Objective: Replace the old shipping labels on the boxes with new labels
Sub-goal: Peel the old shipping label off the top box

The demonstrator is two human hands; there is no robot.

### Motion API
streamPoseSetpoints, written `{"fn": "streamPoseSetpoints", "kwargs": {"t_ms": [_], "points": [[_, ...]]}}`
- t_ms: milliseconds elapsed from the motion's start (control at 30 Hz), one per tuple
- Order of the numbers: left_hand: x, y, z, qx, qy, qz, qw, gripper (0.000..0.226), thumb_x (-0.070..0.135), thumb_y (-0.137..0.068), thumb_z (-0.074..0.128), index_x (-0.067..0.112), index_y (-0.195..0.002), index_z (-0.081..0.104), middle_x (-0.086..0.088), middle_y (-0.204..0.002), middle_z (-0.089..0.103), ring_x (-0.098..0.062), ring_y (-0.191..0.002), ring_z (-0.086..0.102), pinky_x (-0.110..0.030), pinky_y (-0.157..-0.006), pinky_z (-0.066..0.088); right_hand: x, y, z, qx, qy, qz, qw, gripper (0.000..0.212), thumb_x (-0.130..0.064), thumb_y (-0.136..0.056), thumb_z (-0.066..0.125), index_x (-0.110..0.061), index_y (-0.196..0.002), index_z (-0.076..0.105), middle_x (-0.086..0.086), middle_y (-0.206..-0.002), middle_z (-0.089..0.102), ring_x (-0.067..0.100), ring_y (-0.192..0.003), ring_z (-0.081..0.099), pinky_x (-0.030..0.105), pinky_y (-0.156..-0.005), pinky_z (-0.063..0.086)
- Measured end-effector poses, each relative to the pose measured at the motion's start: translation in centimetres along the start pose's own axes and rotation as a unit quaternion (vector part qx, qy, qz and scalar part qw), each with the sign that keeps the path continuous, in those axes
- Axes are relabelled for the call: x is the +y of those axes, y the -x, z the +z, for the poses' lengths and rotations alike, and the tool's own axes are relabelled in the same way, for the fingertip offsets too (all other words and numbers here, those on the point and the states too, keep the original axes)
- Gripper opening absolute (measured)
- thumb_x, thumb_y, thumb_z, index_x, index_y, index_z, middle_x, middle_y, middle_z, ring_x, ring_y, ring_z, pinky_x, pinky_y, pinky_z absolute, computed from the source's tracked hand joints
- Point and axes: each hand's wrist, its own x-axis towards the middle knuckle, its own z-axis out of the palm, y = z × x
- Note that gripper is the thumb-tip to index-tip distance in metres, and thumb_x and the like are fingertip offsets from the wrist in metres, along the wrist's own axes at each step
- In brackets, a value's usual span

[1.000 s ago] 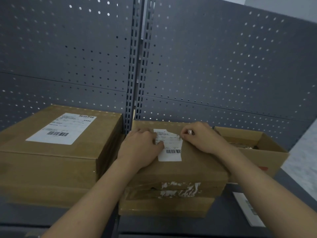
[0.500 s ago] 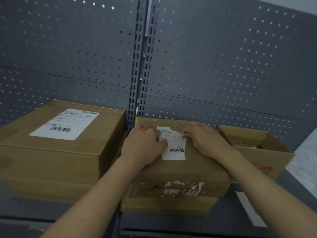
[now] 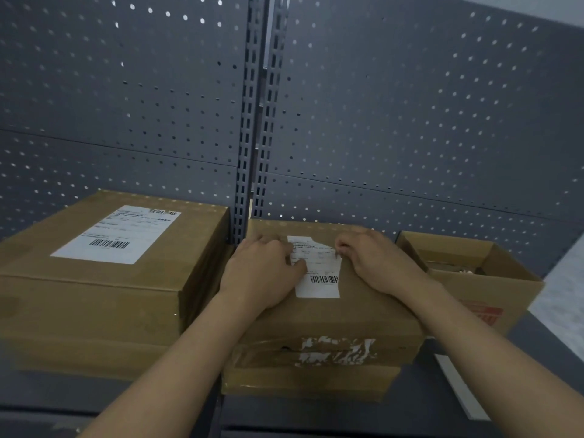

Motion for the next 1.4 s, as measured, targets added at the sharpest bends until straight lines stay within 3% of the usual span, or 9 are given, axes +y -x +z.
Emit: {"fn": "streamPoseSetpoints", "kwargs": {"t_ms": [233,400,533,600,733,900,1067,1233,1400], "points": [[0.0,0.0,0.1,-0.001,0.000,-0.006,1.000,0.050,0.051,-0.097,0.045,0.026,-0.139,0.055,0.003,-0.147,0.047,-0.020,-0.136,0.038,-0.038,-0.110,0.032,-0.2,0.1,-0.2,0.001,0.057,-0.020,0.998,0.018,-0.023,-0.102,0.043,-0.023,-0.097,0.060,-0.004,-0.101,0.056,0.016,-0.095,0.049,0.037,-0.076,0.047],[-0.2,-0.2,0.3,0.001,0.005,-0.008,1.000,0.050,0.051,-0.097,0.046,0.027,-0.140,0.054,0.005,-0.150,0.044,-0.021,-0.136,0.039,-0.038,-0.109,0.034,-0.3,0.3,-0.4,-0.025,0.022,-0.025,0.999,0.017,-0.021,-0.102,0.045,-0.020,-0.096,0.061,-0.005,-0.099,0.054,0.015,-0.094,0.048,0.039,-0.082,0.047],[-0.2,-0.2,0.4,0.000,0.008,-0.006,1.000,0.049,0.051,-0.097,0.045,0.028,-0.140,0.053,0.005,-0.150,0.044,-0.022,-0.136,0.038,-0.039,-0.109,0.035,0.1,0.7,-0.5,0.032,-0.043,0.026,0.998,0.018,-0.018,-0.102,0.044,-0.018,-0.095,0.061,-0.007,-0.096,0.053,0.013,-0.090,0.052,0.031,-0.078,0.044],[-0.2,-0.1,0.3,-0.001,0.009,-0.008,1.000,0.050,0.052,-0.097,0.045,0.029,-0.141,0.052,0.005,-0.151,0.043,-0.021,-0.137,0.037,-0.040,-0.110,0.034,0.0,0.7,-0.7,0.013,-0.048,0.026,0.998,0.018,-0.024,-0.103,0.045,-0.021,-0.098,0.062,-0.010,-0.097,0.052,0.009,-0.090,0.051,0.025,-0.074,0.039],[-0.2,-0.1,0.2,-0.001,0.006,-0.006,1.000,0.049,0.051,-0.097,0.045,0.028,-0.140,0.053,0.005,-0.150,0.044,-0.021,-0.136,0.038,-0.038,-0.109,0.033,-0.2,0.3,-0.8,-0.031,-0.007,0.003,0.999,0.017,-0.029,-0.103,0.045,-0.023,-0.098,0.059,-0.008,-0.097,0.051,0.012,-0.092,0.049,0.028,-0.075,0.038],[-0.2,-0.2,0.3,0.002,0.008,-0.005,1.000,0.050,0.052,-0.096,0.046,0.028,-0.141,0.053,0.005,-0.150,0.044,-0.022,-0.135,0.040,-0.038,-0.108,0.035,-0.8,0.2,-0.7,-0.029,0.068,-0.035,0.997,0.020,-0.019,-0.103,0.041,-0.026,-0.084,0.043,-0.008,-0.090,0.041,0.014,-0.085,0.039,0.029,-0.062,0.028],[-0.2,-0.1,0.3,0.005,0.008,-0.003,1.000,0.049,0.051,-0.096,0.046,0.028,-0.138,0.056,0.005,-0.150,0.044,-0.021,-0.135,0.039,-0.037,-0.107,0.035,-0.8,0.1,-0.4,-0.038,0.084,-0.035,0.995,0.022,-0.012,-0.101,0.039,-0.030,-0.088,0.041,-0.008,-0.094,0.037,0.015,-0.093,0.038,0.032,-0.068,0.034],[-0.1,0.0,0.2,0.005,0.003,0.002,1.000,0.048,0.050,-0.097,0.045,0.027,-0.138,0.055,0.005,-0.150,0.045,-0.020,-0.135,0.039,-0.037,-0.108,0.033,-0.3,0.0,-0.5,-0.051,0.035,-0.025,0.998,0.017,-0.017,-0.102,0.043,-0.020,-0.095,0.057,-0.007,-0.095,0.048,0.015,-0.093,0.048,0.032,-0.078,0.044],[-0.1,0.0,0.2,0.006,0.006,0.003,1.000,0.047,0.049,-0.098,0.045,0.026,-0.137,0.057,0.004,-0.148,0.047,-0.020,-0.134,0.039,-0.036,-0.109,0.033,0.0,0.6,-0.6,-0.002,-0.037,-0.001,0.999,0.019,-0.023,-0.104,0.042,-0.024,-0.094,0.059,-0.007,-0.099,0.052,0.011,-0.093,0.049,0.029,-0.081,0.043]]}}
